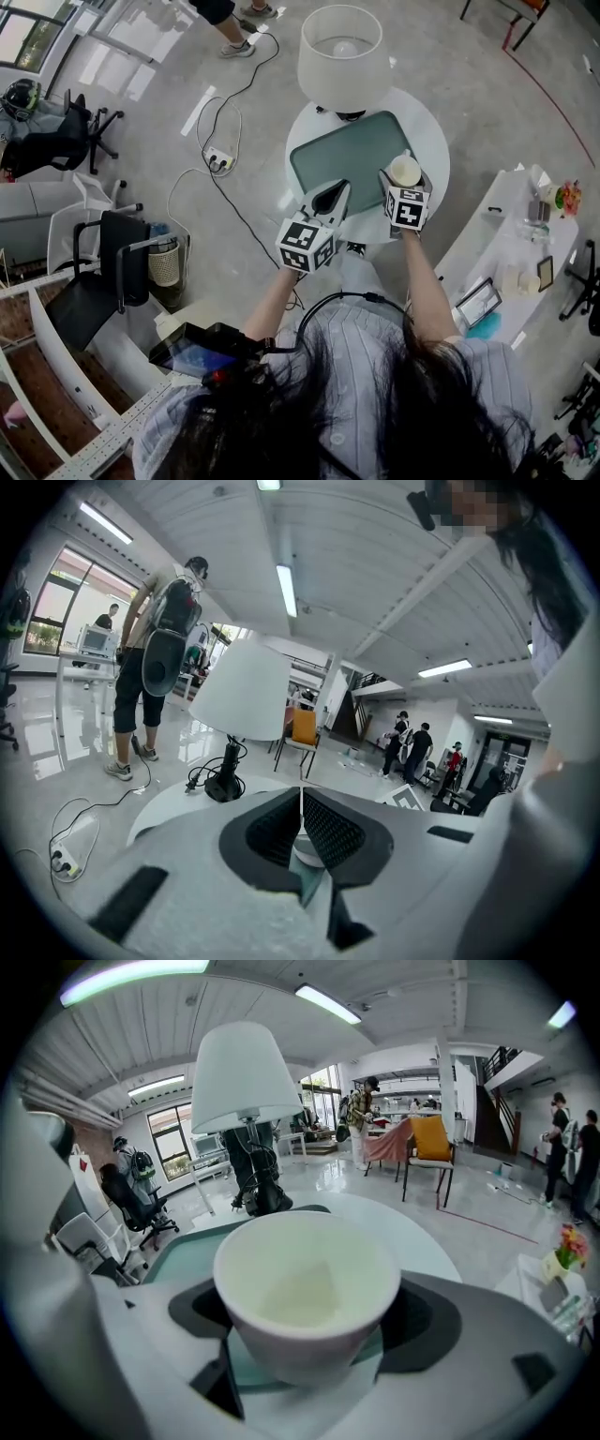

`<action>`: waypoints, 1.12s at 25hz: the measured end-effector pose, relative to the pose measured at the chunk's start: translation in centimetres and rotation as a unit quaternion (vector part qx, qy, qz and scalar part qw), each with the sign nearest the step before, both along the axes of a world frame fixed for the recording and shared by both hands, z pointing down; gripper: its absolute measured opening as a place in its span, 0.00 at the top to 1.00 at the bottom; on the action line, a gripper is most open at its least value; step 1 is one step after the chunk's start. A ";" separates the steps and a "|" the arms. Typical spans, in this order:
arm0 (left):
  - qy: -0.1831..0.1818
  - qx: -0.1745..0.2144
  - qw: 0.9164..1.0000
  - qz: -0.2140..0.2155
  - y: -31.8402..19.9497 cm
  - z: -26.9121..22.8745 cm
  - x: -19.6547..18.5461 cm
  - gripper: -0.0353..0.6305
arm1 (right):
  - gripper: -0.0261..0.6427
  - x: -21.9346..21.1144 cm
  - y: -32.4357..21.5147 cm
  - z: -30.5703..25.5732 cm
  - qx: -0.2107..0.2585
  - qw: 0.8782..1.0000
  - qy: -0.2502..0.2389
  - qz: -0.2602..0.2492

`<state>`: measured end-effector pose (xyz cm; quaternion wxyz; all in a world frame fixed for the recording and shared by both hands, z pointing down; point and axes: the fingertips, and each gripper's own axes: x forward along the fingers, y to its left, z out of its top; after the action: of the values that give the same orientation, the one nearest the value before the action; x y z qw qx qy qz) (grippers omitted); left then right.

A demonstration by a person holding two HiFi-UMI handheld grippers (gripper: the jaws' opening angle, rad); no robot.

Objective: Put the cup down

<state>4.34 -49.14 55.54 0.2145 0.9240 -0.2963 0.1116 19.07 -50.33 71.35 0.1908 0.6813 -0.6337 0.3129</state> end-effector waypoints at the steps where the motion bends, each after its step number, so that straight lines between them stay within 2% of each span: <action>1: -0.001 -0.002 1.000 0.002 -0.1 0.2 0.1 0.91 | 0.32 0.1 -0.1 0.2 -0.001 1.000 0.003 0.001; 8: 0.000 -0.008 1.000 0.007 -0.4 0.6 0.7 0.91 | 0.32 0.4 -0.9 0.6 0.004 0.999 0.047 -0.012; 12: -0.006 -0.007 1.000 0.014 -0.3 1.0 1.3 0.91 | 0.32 0.1 -0.5 0.7 -0.020 0.997 0.071 -0.030; 22: -0.008 -0.011 1.000 0.008 0.2 1.3 0.9 0.91 | 0.32 -0.1 -0.8 0.5 -0.007 1.000 0.021 -0.006; 28: -0.010 -0.002 1.000 0.012 0.8 1.0 0.8 0.91 | 0.32 -0.2 -0.4 -1.3 0.012 1.000 0.019 -0.001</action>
<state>5.12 -48.30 56.53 0.2121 0.9257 -0.2874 0.1241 18.88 -50.73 70.02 0.1945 0.6890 -0.6341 0.2921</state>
